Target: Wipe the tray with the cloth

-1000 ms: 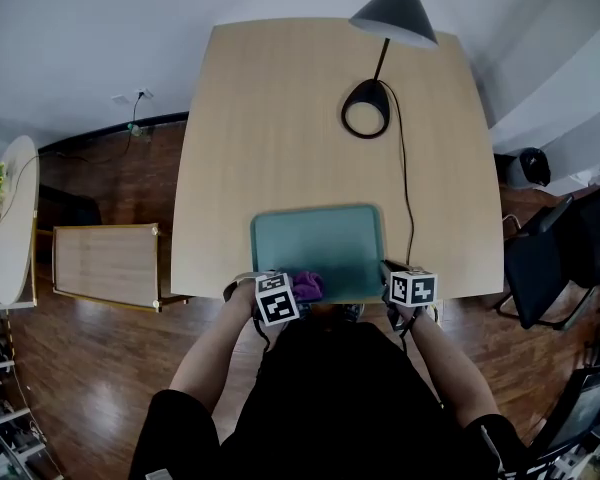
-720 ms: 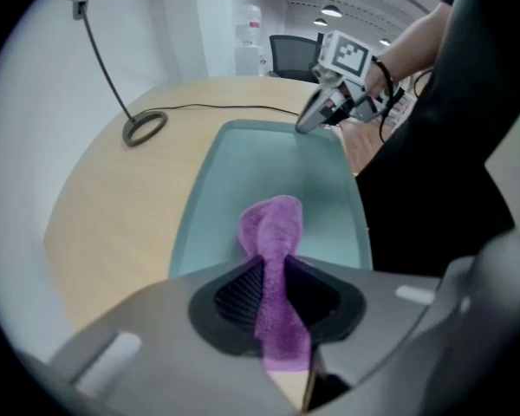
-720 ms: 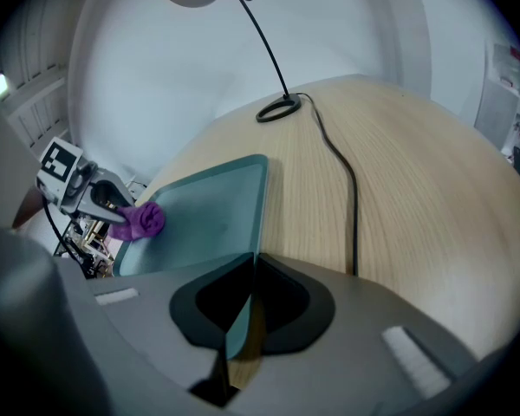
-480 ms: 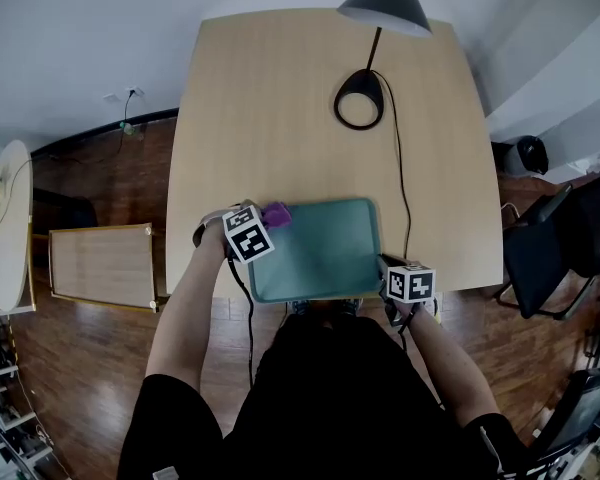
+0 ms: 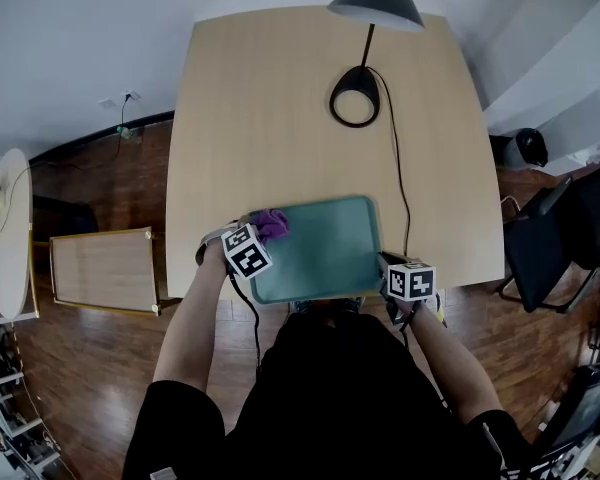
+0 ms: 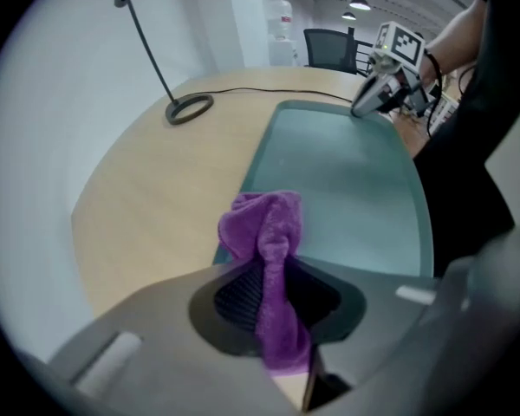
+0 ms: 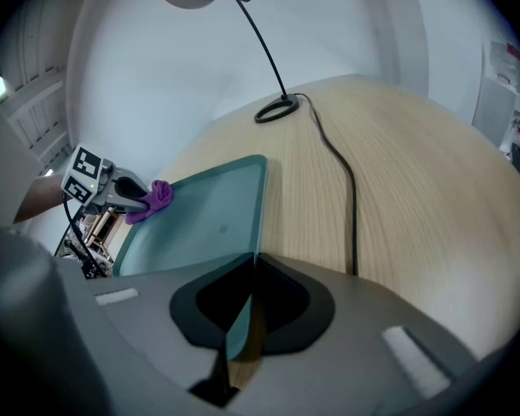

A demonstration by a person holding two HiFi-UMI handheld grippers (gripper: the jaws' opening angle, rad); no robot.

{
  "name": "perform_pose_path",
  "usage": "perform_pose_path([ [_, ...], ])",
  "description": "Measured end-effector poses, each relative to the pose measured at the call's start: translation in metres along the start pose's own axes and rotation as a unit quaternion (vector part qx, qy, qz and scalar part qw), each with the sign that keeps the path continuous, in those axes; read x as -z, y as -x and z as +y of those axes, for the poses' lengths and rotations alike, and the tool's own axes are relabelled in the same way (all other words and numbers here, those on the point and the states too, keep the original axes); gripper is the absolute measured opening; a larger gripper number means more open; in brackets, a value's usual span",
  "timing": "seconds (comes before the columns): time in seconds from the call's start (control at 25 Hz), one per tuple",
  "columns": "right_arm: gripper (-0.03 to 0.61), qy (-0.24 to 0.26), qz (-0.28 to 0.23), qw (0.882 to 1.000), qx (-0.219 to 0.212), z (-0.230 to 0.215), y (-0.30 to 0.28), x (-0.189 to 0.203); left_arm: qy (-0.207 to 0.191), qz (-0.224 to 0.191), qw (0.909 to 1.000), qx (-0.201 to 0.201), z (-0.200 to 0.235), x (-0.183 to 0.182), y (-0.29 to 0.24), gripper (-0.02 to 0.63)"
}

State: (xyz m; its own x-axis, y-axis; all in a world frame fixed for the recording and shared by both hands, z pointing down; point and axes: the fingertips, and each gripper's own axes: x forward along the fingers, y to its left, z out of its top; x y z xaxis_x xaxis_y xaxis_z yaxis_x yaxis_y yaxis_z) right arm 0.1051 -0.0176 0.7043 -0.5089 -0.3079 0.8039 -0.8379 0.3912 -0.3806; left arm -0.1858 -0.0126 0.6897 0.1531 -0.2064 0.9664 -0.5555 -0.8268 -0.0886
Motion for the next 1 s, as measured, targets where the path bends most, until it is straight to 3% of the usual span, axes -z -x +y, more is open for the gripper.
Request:
perform_pose_path([
  [0.32,0.021,0.003,0.003,1.0,-0.004,-0.005,0.0,-0.004,-0.111,-0.004,0.992,0.059,-0.097,0.013,0.015,0.095],
  [0.6,0.021,0.007,0.007,1.0,-0.002,-0.004,-0.002,-0.007,-0.13,-0.01,0.9894,0.064,-0.142,0.024,0.022,0.095],
  [1.0,0.021,0.01,0.015,1.0,0.003,-0.006,-0.01,0.002,-0.158,-0.013,0.9854,0.062,-0.162,0.027,0.02,0.095],
])
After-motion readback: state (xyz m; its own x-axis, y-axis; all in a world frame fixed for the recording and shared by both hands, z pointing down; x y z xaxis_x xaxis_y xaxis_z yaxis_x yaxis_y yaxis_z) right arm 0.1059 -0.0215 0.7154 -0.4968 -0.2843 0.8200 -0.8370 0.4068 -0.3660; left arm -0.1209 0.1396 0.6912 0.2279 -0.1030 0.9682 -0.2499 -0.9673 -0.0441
